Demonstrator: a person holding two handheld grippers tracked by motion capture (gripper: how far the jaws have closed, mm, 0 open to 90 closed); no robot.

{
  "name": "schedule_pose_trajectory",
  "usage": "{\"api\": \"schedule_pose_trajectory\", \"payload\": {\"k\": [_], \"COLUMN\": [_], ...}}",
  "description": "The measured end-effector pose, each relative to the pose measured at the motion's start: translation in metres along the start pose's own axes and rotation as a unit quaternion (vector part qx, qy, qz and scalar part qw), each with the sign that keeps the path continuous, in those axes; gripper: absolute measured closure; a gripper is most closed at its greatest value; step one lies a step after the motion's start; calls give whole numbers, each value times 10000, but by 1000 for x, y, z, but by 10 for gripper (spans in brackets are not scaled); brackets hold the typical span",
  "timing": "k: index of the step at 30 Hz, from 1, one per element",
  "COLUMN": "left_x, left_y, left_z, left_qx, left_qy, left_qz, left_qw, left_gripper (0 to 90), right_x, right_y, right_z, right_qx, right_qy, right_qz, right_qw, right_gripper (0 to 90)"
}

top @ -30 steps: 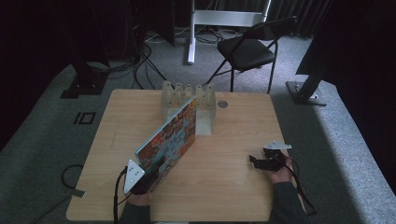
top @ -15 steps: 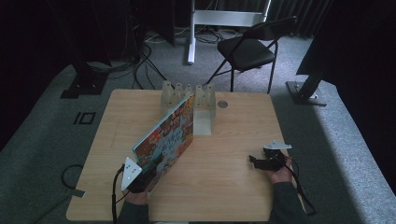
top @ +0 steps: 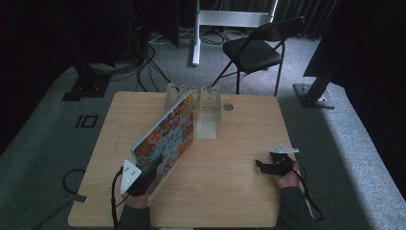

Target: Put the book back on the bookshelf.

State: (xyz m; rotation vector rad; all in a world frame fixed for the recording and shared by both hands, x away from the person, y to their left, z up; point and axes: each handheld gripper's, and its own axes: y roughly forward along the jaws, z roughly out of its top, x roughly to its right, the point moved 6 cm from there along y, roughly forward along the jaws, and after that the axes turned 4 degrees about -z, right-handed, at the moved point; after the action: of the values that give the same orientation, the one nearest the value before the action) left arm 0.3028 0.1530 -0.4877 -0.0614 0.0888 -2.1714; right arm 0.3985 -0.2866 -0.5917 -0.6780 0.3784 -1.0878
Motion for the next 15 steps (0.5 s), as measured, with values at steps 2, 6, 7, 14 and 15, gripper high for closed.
{"api": "schedule_pose_trajectory", "payload": {"k": [2, 6, 7, 14, 15], "left_x": [0, 0, 0, -1, -1], "left_y": [0, 2, 2, 4, 4], "left_z": [2, 7, 8, 14, 15], "left_qx": [9, 8, 22, 34, 33], "left_qy": [45, 101, 88, 156, 166], "left_qz": [34, 93, 101, 178, 196], "left_qw": [10000, 9999, 9999, 9997, 9997], "left_gripper": [810, 810, 810, 810, 810], "right_x": [0, 0, 0, 0, 0], "right_y": [0, 0, 0, 0, 0], "right_z": [0, 0, 0, 0, 0], "right_qx": [0, 0, -1, 0, 0], "right_qy": [0, -1, -2, -8, -7], "right_qz": [1, 2, 2, 10, 10], "right_qw": [10000, 10000, 10000, 10000, 10000], "right_gripper": [207, 206, 207, 207, 207]}}
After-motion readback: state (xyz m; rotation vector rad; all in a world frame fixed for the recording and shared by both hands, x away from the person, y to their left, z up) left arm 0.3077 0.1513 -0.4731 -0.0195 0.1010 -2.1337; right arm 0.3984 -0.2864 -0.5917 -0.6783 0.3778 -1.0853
